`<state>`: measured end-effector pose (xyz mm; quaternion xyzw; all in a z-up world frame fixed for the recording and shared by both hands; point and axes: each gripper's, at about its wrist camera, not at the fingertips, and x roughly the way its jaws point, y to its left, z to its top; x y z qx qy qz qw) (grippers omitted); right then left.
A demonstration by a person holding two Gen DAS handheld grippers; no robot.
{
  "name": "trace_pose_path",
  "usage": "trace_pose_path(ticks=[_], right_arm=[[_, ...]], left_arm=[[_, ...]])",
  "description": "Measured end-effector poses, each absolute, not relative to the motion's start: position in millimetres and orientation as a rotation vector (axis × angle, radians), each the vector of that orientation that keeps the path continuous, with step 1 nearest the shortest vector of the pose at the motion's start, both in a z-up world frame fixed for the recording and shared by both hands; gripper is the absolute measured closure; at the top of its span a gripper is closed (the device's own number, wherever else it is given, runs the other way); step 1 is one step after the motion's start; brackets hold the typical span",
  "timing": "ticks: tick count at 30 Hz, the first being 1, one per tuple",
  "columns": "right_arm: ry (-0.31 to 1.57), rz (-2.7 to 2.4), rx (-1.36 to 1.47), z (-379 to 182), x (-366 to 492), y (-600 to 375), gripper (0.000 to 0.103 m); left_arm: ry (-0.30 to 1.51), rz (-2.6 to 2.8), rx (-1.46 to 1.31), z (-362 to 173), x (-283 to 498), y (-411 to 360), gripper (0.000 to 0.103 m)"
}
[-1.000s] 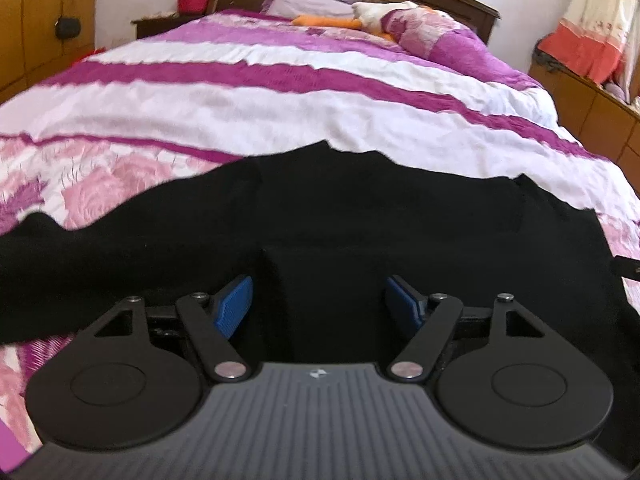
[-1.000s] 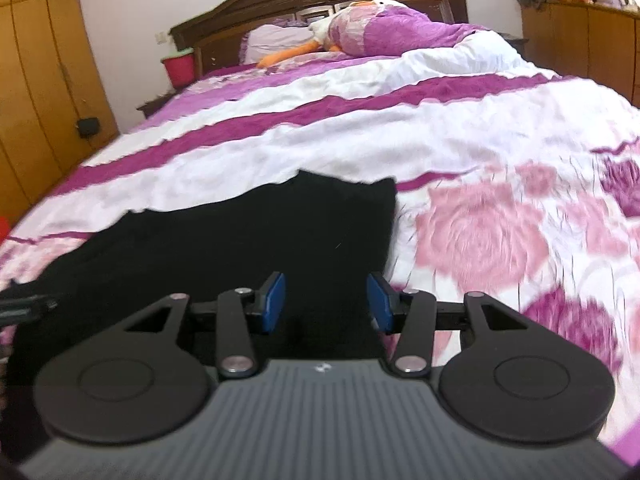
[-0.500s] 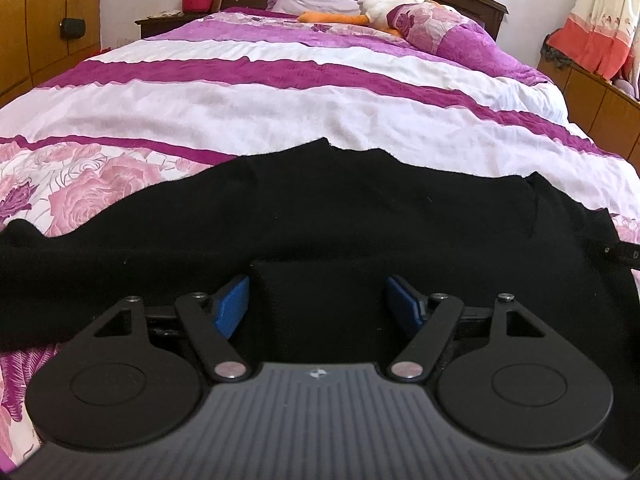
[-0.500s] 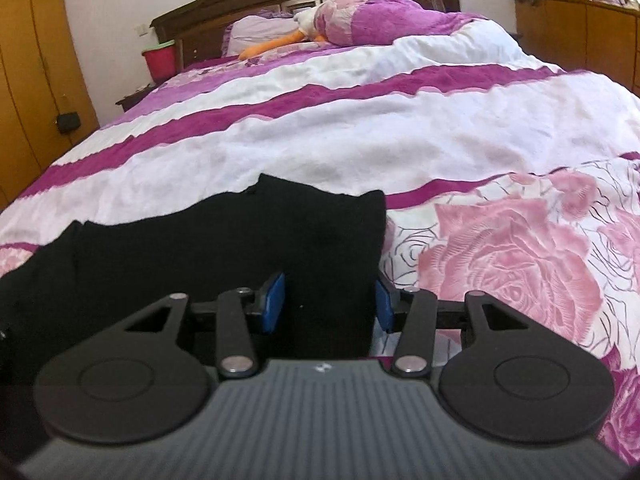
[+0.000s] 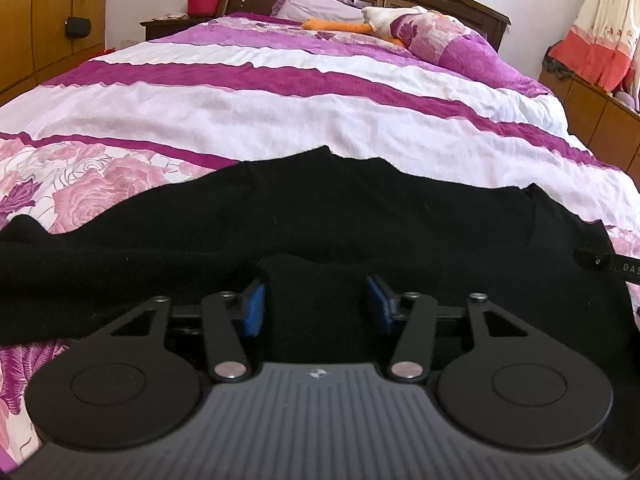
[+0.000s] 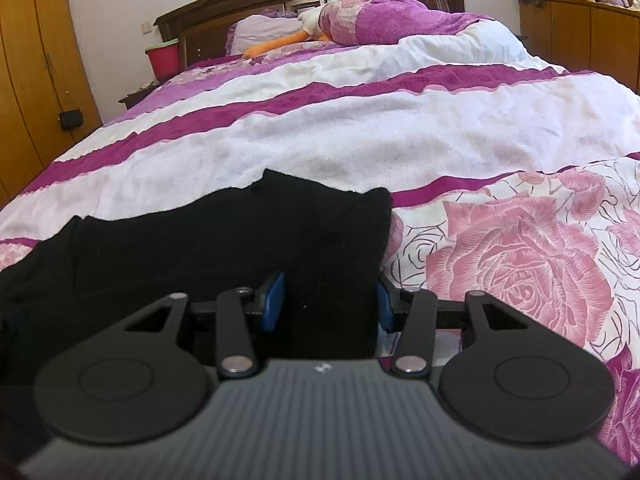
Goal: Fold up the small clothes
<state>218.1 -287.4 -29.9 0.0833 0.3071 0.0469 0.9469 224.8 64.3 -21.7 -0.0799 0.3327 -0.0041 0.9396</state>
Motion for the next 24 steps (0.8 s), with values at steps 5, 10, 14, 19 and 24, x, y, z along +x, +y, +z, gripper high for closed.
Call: trace_pose_path(ticks=[5,10,14,19,24], right_arm=[[0.603,0.105,0.19,-31.2,215.3,-287.9,0.056],[0.559,0.119,0.219,-31.5,210.1,-291.4,0.09],[0.449,0.134,0.261,-25.1,198.3,-297.5,0.091],[0.396,0.04,0.304,-27.5,201.3,-306.0,0.092],[0.47,-0.014,0.379,-43.0,217.5,-320.6,0.092]], left_arm=[[0.661,0.001,-0.163,-19.3,222.2,63.4,0.078],[0.543,0.009,-0.148,-5.9,211.0,58.3,0.092],[0.447,0.004,-0.119,12.1,213.8,50.4,0.093],[0.43,0.008,-0.078,12.3,244.2,46.4,0.093],[0.589,0.016,-0.05,-26.9,281.1,47.5,0.091]])
